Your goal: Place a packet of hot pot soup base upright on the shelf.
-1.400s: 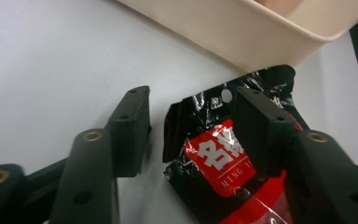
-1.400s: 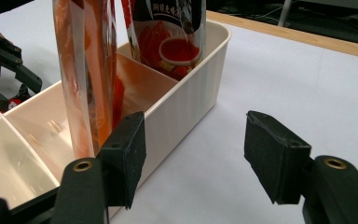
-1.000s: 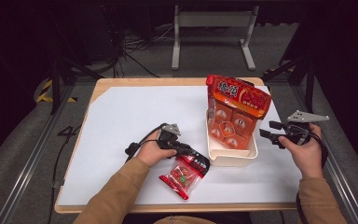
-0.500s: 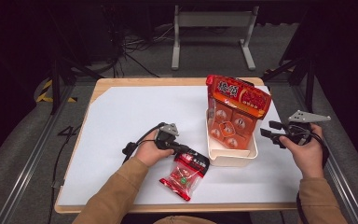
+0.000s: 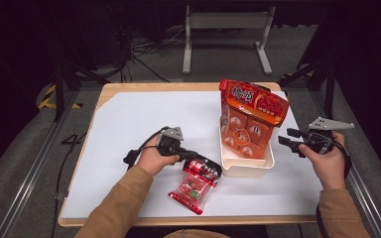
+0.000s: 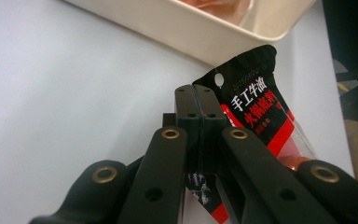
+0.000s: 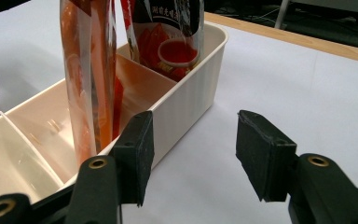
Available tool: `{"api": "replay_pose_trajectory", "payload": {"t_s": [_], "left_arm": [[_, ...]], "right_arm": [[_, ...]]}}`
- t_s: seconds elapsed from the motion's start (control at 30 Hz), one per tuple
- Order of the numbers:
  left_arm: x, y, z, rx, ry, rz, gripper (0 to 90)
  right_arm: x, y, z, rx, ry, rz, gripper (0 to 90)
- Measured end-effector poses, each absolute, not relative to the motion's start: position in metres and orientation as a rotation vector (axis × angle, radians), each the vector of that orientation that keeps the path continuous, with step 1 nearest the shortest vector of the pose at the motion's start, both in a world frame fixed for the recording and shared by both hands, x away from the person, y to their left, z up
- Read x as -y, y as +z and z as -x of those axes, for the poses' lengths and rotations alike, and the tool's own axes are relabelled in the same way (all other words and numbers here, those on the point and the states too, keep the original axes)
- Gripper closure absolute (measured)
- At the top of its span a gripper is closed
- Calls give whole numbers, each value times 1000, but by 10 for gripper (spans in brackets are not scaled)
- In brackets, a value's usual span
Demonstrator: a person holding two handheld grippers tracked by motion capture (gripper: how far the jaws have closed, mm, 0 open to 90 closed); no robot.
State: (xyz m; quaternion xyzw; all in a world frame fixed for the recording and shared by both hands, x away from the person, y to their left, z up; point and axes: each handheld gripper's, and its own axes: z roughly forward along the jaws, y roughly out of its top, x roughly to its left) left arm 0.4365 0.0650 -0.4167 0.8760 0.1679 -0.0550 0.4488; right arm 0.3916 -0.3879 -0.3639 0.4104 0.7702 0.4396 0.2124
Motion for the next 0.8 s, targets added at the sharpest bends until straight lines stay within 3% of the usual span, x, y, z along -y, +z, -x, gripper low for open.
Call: {"api": "replay_pose_trajectory", "payload": {"t_s": [0.8], "left_arm": [[-98,-345,-401,-327,13,-2022,900]], "right_arm": [[390,-363,-390,-2128,1231,-1148,464]]}}
